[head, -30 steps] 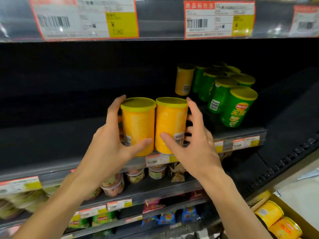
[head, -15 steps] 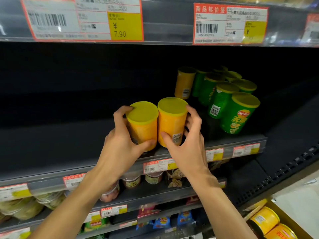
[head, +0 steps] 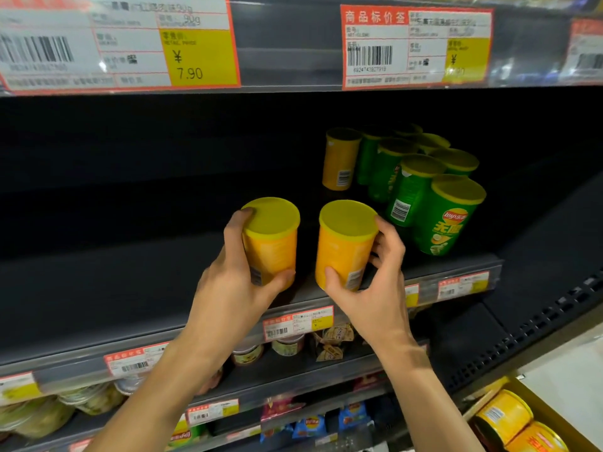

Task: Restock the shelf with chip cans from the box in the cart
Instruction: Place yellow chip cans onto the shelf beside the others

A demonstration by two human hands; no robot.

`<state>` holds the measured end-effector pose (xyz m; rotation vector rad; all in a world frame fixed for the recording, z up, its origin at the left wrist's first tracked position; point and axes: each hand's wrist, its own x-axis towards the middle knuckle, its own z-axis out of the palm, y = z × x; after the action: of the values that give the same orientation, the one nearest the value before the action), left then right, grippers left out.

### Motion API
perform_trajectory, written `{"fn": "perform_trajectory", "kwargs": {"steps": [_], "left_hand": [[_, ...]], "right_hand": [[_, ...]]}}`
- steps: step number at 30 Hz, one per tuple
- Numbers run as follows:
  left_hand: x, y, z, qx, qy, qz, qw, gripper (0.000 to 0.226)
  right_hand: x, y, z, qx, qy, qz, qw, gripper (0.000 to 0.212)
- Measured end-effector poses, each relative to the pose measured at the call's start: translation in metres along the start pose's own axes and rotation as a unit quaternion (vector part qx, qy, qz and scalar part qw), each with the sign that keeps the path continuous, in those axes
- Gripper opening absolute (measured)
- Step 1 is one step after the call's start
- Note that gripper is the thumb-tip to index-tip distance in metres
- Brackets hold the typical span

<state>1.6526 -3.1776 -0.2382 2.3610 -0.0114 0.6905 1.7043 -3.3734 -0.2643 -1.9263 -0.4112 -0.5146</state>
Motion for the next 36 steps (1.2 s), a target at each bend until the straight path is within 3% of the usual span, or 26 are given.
{"fn": "perform_trajectory", "kwargs": {"steps": [5, 9, 15, 22, 36], "left_hand": [[0.007, -0.001, -0.006, -0.002, -0.025, 0.004, 1.000, 0.090], [0.036, -0.003, -0.005, -0.040, -0.085, -0.070, 0.993, 0.089], [0.094, -0.022, 0.019, -0.005, -0.083, -0.001, 0.997, 0.089], [0.155, -0.044, 0.061, -0.088, -0.064, -0.024, 0.994, 0.093], [0.205, -0.044, 0.106, -0.111, -0.066, -0.050, 0.990, 0.098]], "right_hand": [[0.002, 0.005, -0.003, -0.003, 0.011, -0.010, 1.000, 0.092], [0.002, 0.004, 0.000, -0.004, 0.021, -0.010, 1.000, 0.090], [0.000, 0.003, 0.000, 0.000, 0.017, 0.002, 1.000, 0.091], [-0.001, 0.000, 0.001, 0.007, 0.022, 0.009, 1.000, 0.088], [0.002, 0.006, -0.004, 0.013, -0.009, 0.008, 1.000, 0.093]]}}
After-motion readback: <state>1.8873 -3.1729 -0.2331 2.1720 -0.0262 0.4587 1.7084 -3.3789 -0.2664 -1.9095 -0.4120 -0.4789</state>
